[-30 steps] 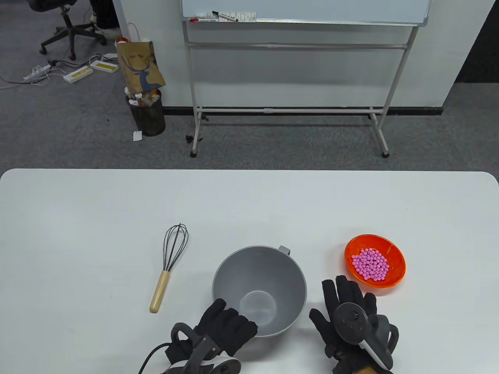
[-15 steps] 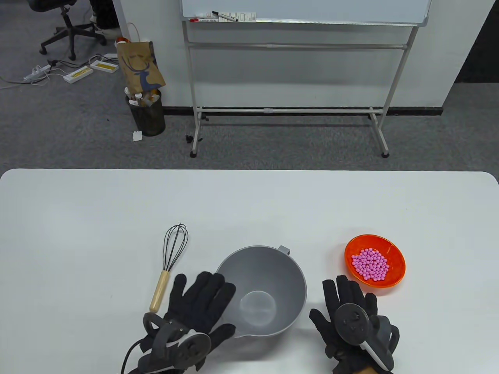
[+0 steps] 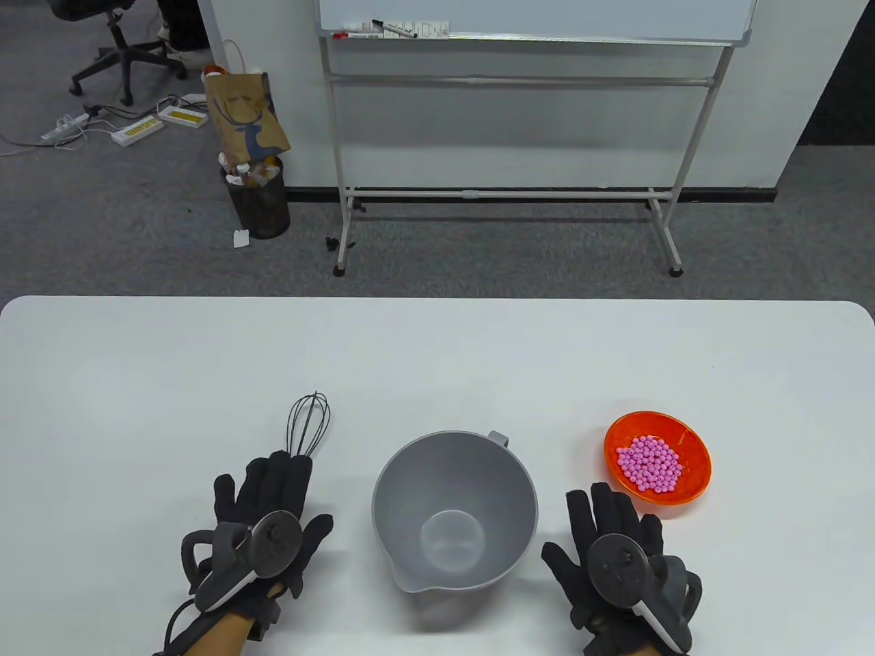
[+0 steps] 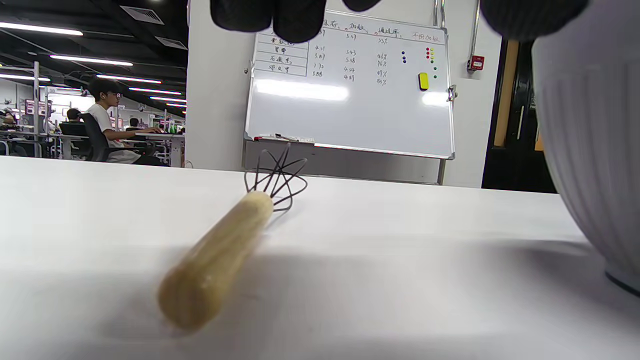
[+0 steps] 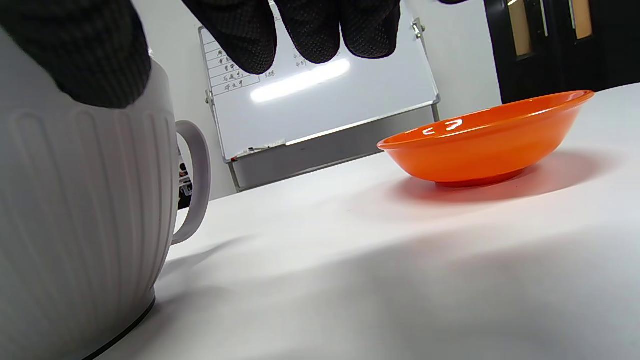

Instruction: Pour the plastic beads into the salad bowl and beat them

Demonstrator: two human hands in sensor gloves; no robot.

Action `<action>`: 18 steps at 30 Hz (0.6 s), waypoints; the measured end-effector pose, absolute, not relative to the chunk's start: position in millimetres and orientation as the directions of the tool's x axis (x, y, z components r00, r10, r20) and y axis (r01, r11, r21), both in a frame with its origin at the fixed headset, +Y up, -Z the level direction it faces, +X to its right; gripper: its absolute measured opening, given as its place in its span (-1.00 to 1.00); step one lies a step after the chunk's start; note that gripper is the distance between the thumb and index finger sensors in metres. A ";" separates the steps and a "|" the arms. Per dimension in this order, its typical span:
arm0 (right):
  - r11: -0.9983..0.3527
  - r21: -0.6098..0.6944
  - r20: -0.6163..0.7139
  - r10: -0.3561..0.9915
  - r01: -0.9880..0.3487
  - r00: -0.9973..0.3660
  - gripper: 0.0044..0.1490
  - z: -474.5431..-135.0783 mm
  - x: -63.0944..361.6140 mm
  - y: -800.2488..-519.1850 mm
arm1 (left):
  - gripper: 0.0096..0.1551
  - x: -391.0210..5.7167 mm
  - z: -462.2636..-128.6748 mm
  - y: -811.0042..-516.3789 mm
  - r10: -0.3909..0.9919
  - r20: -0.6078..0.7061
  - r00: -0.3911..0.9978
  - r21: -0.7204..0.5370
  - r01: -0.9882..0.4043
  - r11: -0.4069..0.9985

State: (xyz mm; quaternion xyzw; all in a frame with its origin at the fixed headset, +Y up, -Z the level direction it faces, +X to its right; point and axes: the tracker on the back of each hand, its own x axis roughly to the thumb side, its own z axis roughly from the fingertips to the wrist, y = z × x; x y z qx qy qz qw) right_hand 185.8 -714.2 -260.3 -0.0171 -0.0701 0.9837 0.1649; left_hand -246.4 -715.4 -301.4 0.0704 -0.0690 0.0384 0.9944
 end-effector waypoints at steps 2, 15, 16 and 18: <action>-0.935 -0.144 -0.025 0.331 -0.324 -0.943 0.03 -260.4 187.9 -714.8 | -0.01 -243.1 -300.1 -714.9 0.055 0.152 0.987 0.138 -0.076 0.988; -0.756 -0.315 -0.433 0.653 -0.574 -0.622 0.02 -280.2 270.8 -705.4 | 0.01 -238.4 -296.3 -713.6 0.045 0.165 0.985 0.136 -0.067 0.988; -0.740 -0.341 -0.474 0.668 -0.580 -0.574 0.02 -284.1 280.9 -706.6 | 0.01 -237.6 -296.0 -713.1 0.041 0.164 0.986 0.134 -0.064 0.989; -0.718 -0.375 -0.549 0.681 -0.586 -0.484 0.04 -292.0 300.9 -708.8 | 0.02 -237.1 -295.9 -713.0 0.038 0.163 0.986 0.135 -0.060 0.989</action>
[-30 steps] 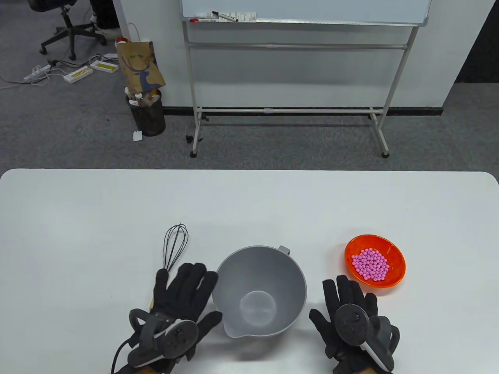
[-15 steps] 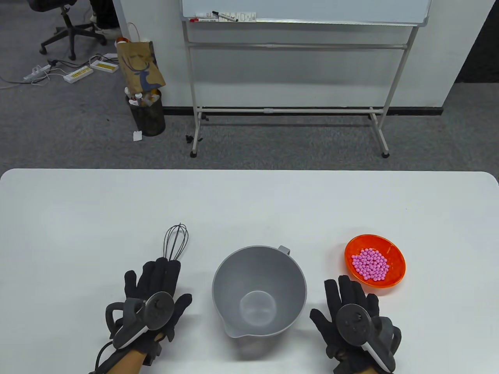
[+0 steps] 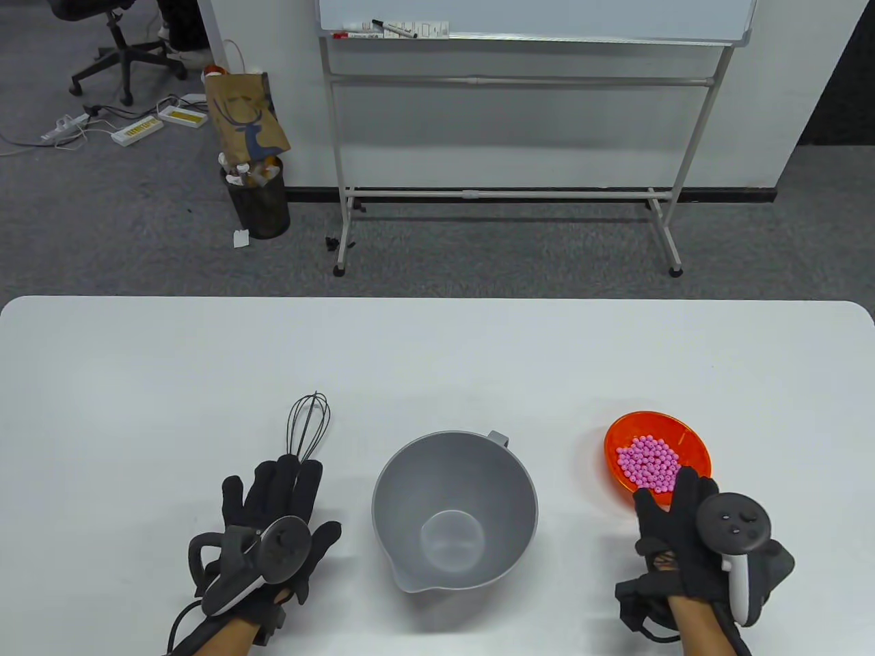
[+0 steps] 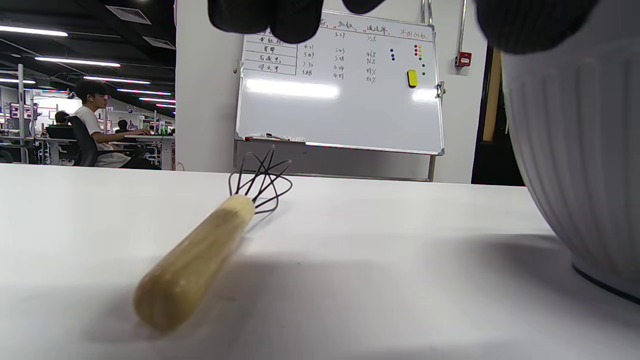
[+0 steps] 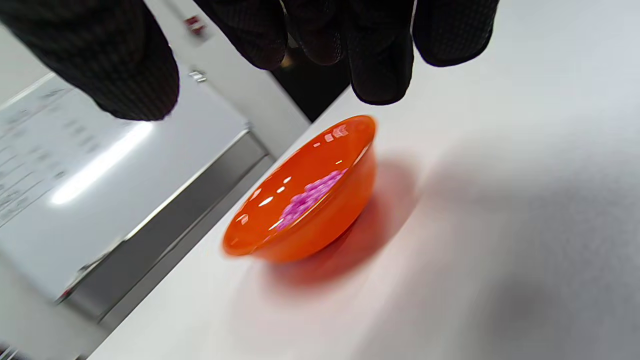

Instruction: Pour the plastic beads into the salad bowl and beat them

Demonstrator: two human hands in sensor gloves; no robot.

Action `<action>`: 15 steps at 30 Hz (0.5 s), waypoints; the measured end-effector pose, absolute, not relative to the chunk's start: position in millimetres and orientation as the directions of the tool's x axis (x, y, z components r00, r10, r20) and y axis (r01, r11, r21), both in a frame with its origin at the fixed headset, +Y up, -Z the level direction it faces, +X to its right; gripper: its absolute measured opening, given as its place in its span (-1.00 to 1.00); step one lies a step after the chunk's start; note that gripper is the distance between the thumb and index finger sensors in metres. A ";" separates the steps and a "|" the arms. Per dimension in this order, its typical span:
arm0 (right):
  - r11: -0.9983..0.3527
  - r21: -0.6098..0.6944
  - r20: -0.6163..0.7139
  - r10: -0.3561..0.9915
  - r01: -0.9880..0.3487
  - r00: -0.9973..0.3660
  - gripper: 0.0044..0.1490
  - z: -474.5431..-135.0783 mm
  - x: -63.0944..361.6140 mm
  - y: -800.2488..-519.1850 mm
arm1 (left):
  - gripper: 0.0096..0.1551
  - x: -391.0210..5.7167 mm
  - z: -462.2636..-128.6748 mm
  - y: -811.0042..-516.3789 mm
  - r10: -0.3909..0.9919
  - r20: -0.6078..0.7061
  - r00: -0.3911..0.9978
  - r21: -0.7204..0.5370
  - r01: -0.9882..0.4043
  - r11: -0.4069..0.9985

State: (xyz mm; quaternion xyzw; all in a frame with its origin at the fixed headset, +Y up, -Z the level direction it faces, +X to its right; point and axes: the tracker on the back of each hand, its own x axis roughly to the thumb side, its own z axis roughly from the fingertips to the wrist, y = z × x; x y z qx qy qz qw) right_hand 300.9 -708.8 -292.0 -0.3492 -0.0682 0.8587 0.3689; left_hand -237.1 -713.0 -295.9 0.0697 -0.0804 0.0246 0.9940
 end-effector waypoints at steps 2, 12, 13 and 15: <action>-0.713 -0.390 -0.610 0.674 -0.583 -0.416 0.05 -299.3 317.1 -712.3 | 0.02 -237.1 -296.0 -713.1 0.032 0.162 0.986 0.133 -0.054 0.990; -0.646 -0.348 -0.769 0.612 -0.679 -0.188 0.08 -333.8 346.0 -748.7 | 0.02 -236.6 -294.9 -712.7 0.029 0.163 0.986 0.131 -0.051 0.990; -0.635 -0.347 -0.778 0.606 -0.690 -0.167 0.06 -336.2 347.1 -753.4 | 0.02 -236.2 -294.7 -712.6 0.029 0.165 0.986 0.130 -0.051 0.990; -0.616 -0.353 -0.783 0.606 -0.704 -0.138 0.01 -338.9 348.4 -760.1 | 0.02 -235.8 -294.4 -712.5 0.033 0.168 0.985 0.130 -0.055 0.990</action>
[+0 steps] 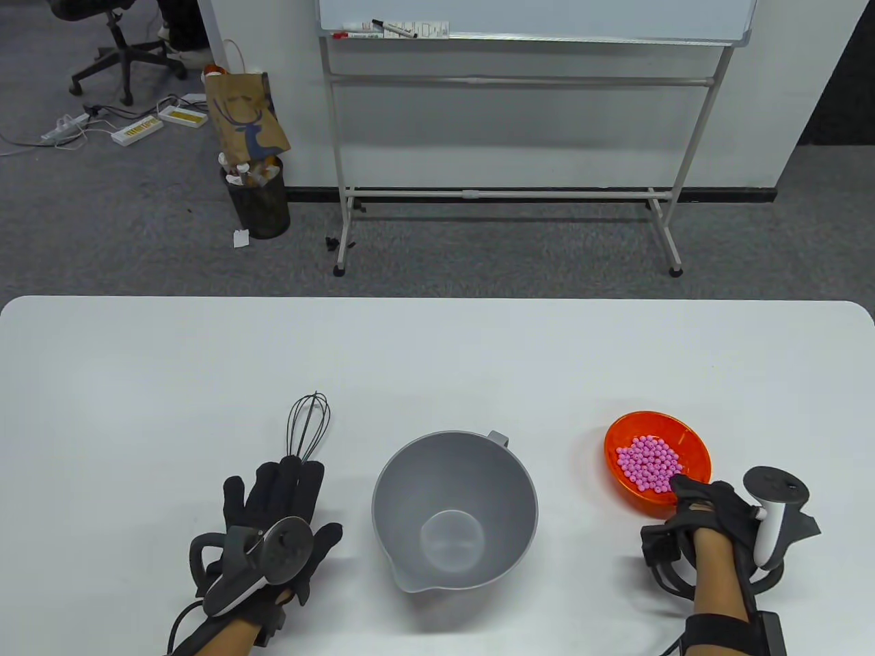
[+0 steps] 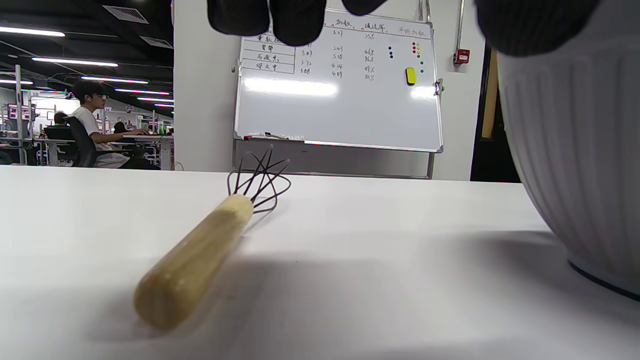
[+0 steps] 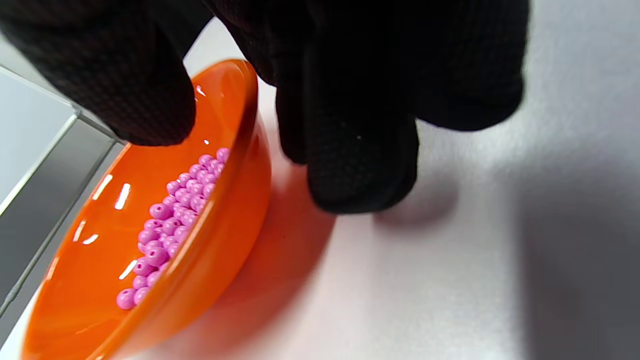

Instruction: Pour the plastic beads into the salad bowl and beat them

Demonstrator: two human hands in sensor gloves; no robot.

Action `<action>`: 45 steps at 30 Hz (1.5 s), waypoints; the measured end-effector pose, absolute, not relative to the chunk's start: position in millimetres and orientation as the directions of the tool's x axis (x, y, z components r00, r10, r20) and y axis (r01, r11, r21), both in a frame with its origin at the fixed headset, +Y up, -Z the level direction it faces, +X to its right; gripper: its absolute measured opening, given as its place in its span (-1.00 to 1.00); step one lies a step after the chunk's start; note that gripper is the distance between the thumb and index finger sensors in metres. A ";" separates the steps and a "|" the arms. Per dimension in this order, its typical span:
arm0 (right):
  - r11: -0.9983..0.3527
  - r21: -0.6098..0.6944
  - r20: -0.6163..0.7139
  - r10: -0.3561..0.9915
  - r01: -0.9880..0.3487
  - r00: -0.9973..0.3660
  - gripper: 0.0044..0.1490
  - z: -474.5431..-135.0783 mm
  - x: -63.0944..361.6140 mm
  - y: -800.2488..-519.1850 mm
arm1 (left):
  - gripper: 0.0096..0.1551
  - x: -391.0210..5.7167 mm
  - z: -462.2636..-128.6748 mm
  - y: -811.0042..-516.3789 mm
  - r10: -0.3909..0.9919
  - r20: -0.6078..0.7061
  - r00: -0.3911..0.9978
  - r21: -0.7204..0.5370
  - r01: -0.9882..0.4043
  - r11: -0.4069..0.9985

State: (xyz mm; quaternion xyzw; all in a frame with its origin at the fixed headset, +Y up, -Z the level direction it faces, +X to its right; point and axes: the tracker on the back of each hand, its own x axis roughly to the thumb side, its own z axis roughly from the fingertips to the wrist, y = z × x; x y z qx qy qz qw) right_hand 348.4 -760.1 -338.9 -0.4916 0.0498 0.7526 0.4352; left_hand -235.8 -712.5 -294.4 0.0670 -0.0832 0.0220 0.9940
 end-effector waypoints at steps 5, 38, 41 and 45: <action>-0.551 -0.417 -0.766 0.641 -0.723 -0.047 -0.26 -339.7 349.6 -771.7 | 0.02 -234.6 -294.0 -711.6 0.049 0.176 0.983 0.125 -0.072 0.990; -0.642 -0.334 -0.316 0.766 -0.691 -0.559 -0.29 -306.1 223.7 -614.3 | 0.00 -235.7 -295.2 -713.9 0.038 0.154 0.987 0.099 -0.053 0.994; -0.733 -0.324 -0.247 0.675 -0.598 -0.695 -0.30 -302.2 192.2 -603.5 | 0.00 -235.7 -295.2 -713.6 0.036 0.154 0.987 0.100 -0.052 0.994; -0.848 -0.406 -0.119 0.418 -0.340 -0.901 -0.31 -290.5 141.7 -596.2 | 0.00 -236.0 -295.3 -713.5 0.037 0.155 0.987 0.102 -0.053 0.993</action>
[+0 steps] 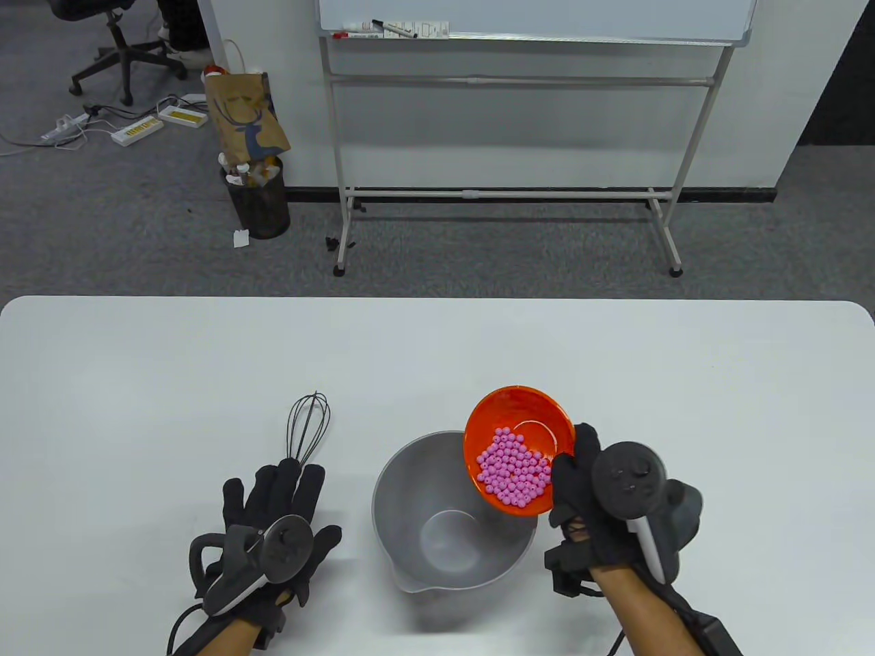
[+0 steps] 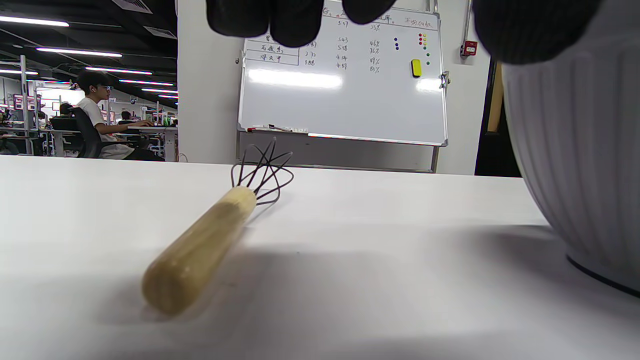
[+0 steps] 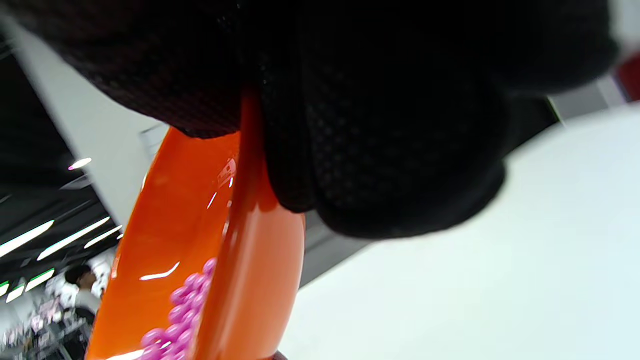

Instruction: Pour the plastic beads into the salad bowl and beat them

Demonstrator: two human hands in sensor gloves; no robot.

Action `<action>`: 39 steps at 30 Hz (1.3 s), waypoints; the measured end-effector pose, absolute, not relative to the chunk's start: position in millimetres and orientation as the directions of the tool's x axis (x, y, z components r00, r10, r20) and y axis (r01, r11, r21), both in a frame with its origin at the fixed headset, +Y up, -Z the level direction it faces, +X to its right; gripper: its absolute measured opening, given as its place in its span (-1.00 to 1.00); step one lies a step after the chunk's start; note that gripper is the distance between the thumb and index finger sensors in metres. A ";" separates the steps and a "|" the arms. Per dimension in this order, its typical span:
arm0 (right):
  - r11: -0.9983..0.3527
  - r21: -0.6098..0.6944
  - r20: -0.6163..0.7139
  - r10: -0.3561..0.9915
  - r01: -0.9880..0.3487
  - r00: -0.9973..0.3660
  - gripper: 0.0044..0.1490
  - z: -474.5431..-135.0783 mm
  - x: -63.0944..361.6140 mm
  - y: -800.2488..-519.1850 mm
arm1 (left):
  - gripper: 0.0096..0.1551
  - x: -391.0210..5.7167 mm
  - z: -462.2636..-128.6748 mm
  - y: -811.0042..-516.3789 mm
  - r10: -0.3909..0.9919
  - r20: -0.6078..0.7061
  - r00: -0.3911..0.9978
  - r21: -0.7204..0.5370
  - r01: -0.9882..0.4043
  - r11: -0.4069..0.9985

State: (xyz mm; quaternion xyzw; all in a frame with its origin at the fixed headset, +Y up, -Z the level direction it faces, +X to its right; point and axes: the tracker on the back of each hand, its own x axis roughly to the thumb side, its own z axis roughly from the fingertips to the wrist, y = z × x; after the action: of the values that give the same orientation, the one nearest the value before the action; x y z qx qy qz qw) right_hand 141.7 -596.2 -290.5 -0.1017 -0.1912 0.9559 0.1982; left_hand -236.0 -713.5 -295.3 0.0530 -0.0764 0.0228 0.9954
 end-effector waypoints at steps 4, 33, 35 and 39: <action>-0.841 -0.538 -0.042 0.099 -0.061 -0.994 -0.32 -274.4 98.0 -599.9 | 0.00 -235.4 -295.3 -713.8 0.034 0.158 0.987 0.100 -0.050 0.994; -0.648 -0.274 -0.247 0.762 -0.711 -0.599 -0.32 -298.2 200.7 -611.1 | -0.01 -230.6 -293.7 -716.5 -0.027 0.169 0.985 0.103 0.010 0.995; -0.593 -0.293 -0.292 0.802 -0.750 -0.520 -0.32 -301.6 229.4 -624.5 | 0.00 -230.7 -293.8 -717.0 -0.033 0.169 0.985 0.101 0.016 0.995; -0.546 -0.367 -0.409 0.822 -0.753 -0.396 -0.31 -302.4 275.7 -659.1 | -0.01 -230.1 -293.9 -717.4 -0.036 0.170 0.985 0.097 0.020 0.995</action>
State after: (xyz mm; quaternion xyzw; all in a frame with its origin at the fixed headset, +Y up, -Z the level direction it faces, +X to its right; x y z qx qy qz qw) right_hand 275.7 -659.1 -302.4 -0.2804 -0.0613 0.8331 0.4727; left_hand -230.1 -717.4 -293.9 0.0475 -0.0861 -0.0141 0.9951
